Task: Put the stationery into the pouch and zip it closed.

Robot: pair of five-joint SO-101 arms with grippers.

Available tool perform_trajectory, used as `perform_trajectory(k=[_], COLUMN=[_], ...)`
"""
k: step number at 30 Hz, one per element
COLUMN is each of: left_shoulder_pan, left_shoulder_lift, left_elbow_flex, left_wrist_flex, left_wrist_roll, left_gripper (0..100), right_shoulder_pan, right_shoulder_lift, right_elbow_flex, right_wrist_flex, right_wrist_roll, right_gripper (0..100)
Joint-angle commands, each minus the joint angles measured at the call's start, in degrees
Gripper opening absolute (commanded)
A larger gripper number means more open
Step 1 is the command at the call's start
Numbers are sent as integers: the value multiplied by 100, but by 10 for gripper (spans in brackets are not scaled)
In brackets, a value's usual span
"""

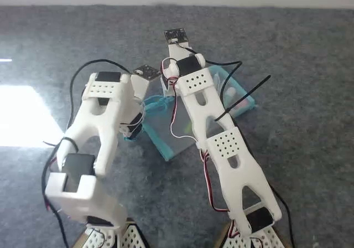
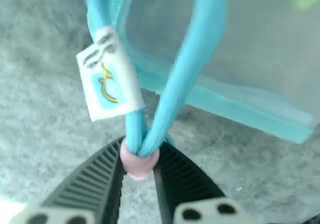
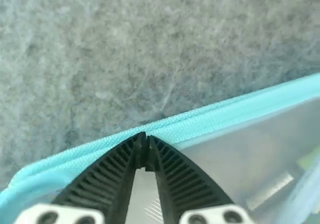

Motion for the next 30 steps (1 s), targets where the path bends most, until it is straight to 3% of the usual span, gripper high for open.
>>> perform_trajectory(k=[1, 5, 8, 15, 23, 30], left_shoulder_pan=[-422, -554, -554, -1064, -1292, -651], left_shoulder_lift=[-668, -1134, -1398, -1574, -1538, -1582], left_elbow_flex=[-295, -901, -1393, -3319, -6448, -7187], left_wrist_flex=[-44, 343, 396, 387, -220, -1152], left_wrist_roll=[-114, -79, 70, -1064, 114, 668], left_gripper=[10, 10, 10, 11, 11, 11], right_shoulder_pan=[-4, -374, -365, 418, 646, 673], right_shoulder_lift=[-22, -286, -743, -1824, -3591, -4901], right_elbow_flex=[-167, -519, -404, -475, -431, 1222], right_wrist_flex=[251, 831, 831, 831, 831, 813], right_wrist_roll=[369, 686, 800, 1248, 2154, 2365], right_gripper=[9, 16, 79, 229, 233, 234])
